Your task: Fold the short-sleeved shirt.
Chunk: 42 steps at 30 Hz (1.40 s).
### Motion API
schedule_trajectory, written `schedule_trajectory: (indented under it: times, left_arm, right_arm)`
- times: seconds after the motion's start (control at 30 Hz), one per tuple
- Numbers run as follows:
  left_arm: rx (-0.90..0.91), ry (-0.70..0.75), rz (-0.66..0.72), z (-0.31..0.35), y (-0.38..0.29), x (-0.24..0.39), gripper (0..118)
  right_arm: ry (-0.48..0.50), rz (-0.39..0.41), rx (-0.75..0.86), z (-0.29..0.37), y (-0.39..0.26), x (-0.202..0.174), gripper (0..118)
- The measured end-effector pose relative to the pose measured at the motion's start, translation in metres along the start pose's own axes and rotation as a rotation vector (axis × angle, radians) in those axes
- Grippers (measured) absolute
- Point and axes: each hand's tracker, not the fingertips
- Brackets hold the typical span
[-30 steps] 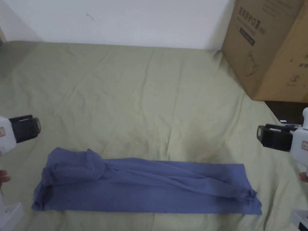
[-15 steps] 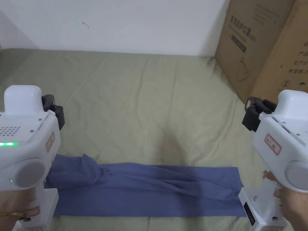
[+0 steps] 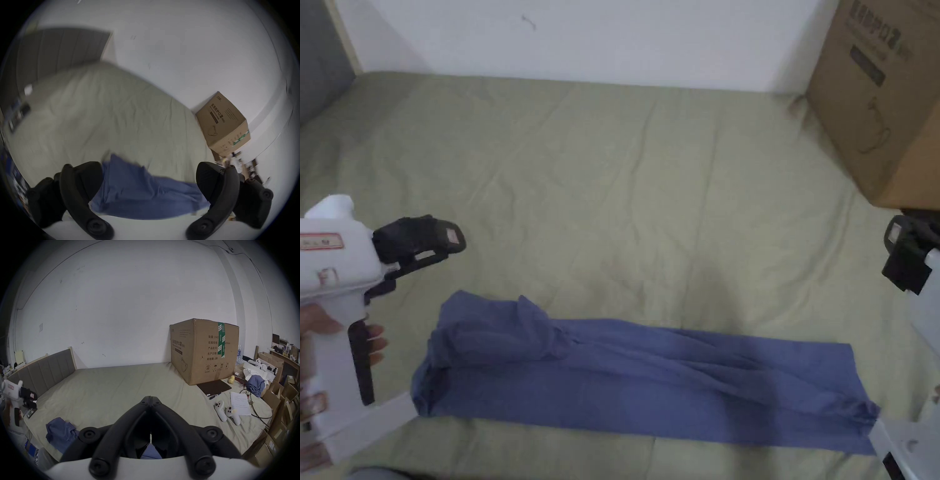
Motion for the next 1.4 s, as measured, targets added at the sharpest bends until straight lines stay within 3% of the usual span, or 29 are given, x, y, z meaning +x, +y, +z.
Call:
schedule_trajectory:
  times: [0.27,0.37,0.47,0.53,0.57,0.63,0.67,0.87,1.03,1.23,1.4]
  left_arm:
    - [-0.283,0.032,0.191,-0.062,-0.054,-0.086,115]
    - [-0.299,-0.018,0.252,-0.076,-0.063,-0.096,115]
    - [-0.273,-0.201,0.366,-0.086,-0.072,-0.098,115]
    - [-0.288,-0.168,0.342,-0.093,-0.074,-0.096,109]
    - [-0.291,-0.097,0.285,-0.093,-0.073,-0.094,97]
    - [-0.28,-0.024,0.198,-0.094,-0.072,-0.085,21]
    - [-0.281,0.022,0.165,-0.094,-0.071,-0.082,8]
    - [-0.261,0.148,0.154,-0.086,-0.069,-0.059,7]
    - [-0.168,0.28,-0.225,-0.046,-0.057,0.023,7]
    - [-0.094,0.168,-0.487,-0.018,-0.076,0.146,8]
    - [-0.212,0.051,-0.584,-0.067,-0.113,0.212,7]
  right_arm:
    - [-0.059,-0.03,-0.067,-0.012,-0.006,0.01,0]
    - [-0.076,-0.015,-0.086,-0.014,-0.008,0.011,0]
    - [-0.089,0.002,-0.101,-0.015,-0.011,0.01,0]
    - [-0.097,0.011,-0.106,-0.016,-0.013,0.01,0]
    - [-0.097,0.009,-0.109,-0.017,-0.013,0.01,0]
    - [-0.09,0.001,-0.115,-0.018,-0.013,0.011,0]
    - [-0.088,0.0,-0.113,-0.018,-0.014,0.01,0]
    - [-0.067,0.015,-0.116,-0.018,-0.015,0.007,0]
    - [-0.061,0.033,-0.105,-0.005,-0.013,0.005,0]
    - [-0.07,0.0,-0.086,0.008,-0.013,0.017,0]
    - [-0.09,-0.029,-0.066,0.021,-0.015,0.032,0]
